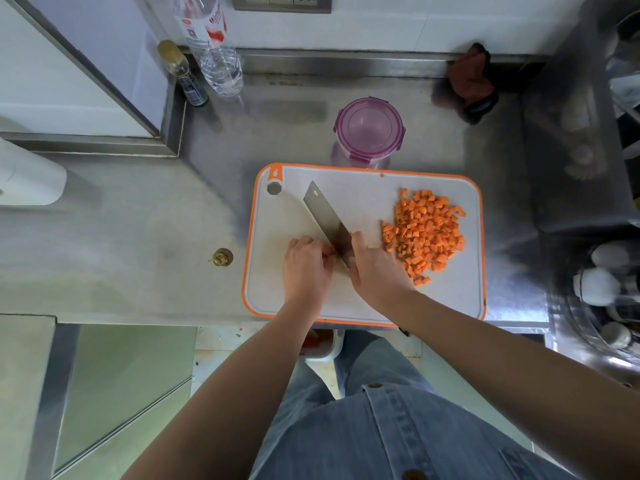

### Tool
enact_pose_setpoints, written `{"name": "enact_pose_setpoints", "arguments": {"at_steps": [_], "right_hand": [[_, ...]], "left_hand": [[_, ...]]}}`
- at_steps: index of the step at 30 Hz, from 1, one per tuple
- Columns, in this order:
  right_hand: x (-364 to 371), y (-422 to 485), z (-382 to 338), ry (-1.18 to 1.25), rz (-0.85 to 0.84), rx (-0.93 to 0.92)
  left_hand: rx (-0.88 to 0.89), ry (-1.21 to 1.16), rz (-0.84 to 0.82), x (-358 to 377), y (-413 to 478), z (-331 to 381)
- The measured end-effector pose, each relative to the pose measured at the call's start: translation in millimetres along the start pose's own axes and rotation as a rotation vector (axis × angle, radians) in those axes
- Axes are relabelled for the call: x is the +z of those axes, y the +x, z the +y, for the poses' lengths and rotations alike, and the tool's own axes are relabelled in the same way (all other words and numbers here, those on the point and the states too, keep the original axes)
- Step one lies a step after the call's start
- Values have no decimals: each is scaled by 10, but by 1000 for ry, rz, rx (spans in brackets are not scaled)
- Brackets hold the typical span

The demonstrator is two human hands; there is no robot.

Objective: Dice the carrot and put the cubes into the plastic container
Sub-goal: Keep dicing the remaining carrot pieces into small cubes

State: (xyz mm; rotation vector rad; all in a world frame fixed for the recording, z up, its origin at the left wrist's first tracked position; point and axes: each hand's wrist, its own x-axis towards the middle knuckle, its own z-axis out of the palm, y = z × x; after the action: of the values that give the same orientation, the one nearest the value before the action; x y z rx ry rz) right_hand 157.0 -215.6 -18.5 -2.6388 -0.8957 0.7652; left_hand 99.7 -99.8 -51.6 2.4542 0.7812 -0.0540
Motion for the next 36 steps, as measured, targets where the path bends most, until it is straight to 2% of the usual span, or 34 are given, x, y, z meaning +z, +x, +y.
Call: {"name": "enact_pose_setpoints", "arguments": {"at_steps": [8,12,14,23,27,29,30,33,34,36], "right_hand": [[-21,-65,220,300,204,107],[16,-138,47,233,89,-21],[81,-158,-28,166,53,-24],[-95,-335,494,248,205,267],[-232,-419,527,294,241,264],[-268,-444,483,290,303,206],[-283,-459,447,266,328,167],[-302,-497,330,160,346,45],[-296,-512,294,108,327,13],[-274,-542,245,-15,277,-34]], "left_hand": [[16,1,-25,-138,-69,-46],[-31,56,-51,-200,-143,-99],[-49,91,-81,-228,-181,-111],[-3,202,-224,-320,-217,-23],[39,198,-284,-375,-196,90],[25,60,-281,-360,-182,198],[-26,-95,-295,-359,-176,282],[-298,-736,-374,-376,-177,621],[-368,-850,-383,-374,-172,713],[-437,-877,-350,-359,-162,821]]}}
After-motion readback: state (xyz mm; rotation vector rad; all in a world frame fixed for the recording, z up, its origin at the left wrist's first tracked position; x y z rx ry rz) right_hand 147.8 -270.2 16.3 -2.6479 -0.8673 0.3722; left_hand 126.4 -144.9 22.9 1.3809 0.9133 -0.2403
